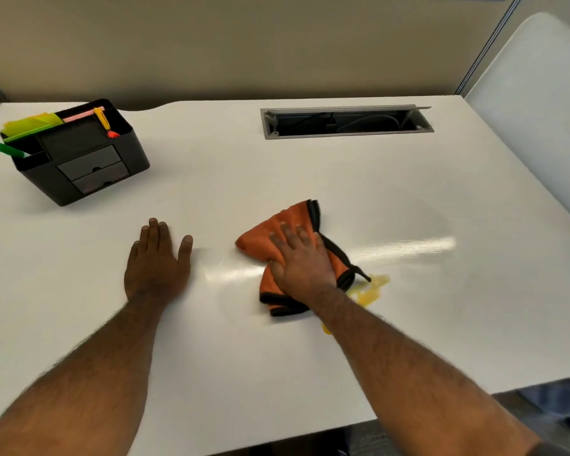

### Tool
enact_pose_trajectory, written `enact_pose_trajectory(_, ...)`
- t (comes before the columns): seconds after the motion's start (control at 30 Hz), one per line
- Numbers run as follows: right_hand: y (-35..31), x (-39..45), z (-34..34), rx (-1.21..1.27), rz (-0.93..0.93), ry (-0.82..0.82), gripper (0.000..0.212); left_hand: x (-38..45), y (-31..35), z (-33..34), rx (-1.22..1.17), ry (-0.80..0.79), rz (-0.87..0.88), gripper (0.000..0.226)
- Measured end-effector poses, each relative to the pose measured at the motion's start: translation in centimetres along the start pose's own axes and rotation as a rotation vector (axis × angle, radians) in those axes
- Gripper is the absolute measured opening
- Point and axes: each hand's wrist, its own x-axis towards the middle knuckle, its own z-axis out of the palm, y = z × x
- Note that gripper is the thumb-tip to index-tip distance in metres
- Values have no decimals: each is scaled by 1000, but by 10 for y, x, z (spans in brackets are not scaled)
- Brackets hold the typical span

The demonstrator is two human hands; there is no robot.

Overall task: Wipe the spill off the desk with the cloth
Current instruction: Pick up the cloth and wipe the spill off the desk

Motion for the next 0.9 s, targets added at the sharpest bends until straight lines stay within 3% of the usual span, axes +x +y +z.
enact_pose_trajectory(0.2, 11, -9, 1, 23, -112, -29, 59, -12, -4, 0, 3, -22, -16, 87)
enact_pose_trajectory(0.43, 120, 0, -29, 21, 111, -44, 74, -16, -7, 1, 21, -13, 0, 85)
enact_pose_trajectory(0.57, 185, -3, -38, 4, 117, -22, 78, -16, -8, 1, 27, -10, 2, 83)
enact_pose_trajectory(0.7, 214, -29, -53, 42, 199, 59, 48, -16, -7, 0, 23, -4, 8, 83)
enact_pose_trajectory(0.9, 227, -85, -50, 127, 455, 184, 64, -16, -8, 0, 28, -4, 13, 84)
